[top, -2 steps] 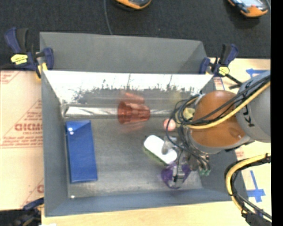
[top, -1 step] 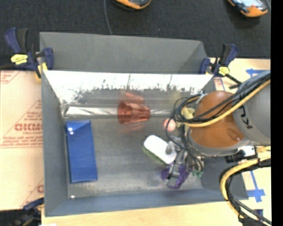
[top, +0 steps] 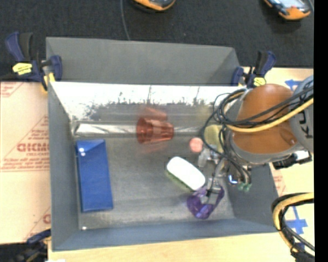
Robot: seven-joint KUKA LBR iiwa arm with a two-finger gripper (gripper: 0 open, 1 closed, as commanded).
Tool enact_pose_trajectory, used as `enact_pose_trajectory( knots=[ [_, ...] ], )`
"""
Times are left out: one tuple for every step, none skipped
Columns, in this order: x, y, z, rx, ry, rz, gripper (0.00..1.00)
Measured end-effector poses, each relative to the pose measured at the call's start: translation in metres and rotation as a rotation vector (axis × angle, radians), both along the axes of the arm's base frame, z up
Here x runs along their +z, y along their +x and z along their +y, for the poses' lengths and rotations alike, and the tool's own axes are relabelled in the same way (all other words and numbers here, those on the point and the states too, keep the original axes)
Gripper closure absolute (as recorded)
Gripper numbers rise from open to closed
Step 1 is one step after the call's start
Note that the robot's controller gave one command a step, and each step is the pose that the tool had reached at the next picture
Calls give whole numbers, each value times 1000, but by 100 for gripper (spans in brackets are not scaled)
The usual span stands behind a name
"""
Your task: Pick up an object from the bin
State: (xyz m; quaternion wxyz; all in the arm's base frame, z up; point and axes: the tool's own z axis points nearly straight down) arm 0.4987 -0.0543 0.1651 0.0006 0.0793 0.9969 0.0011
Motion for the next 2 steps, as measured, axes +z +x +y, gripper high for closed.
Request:
enact_pose_trajectory(
  knots=[
    [-41, -13, -5, -112, 1, 1, 0],
    [-66, -18, -13, -65, -2, -13, 0]
  ],
)
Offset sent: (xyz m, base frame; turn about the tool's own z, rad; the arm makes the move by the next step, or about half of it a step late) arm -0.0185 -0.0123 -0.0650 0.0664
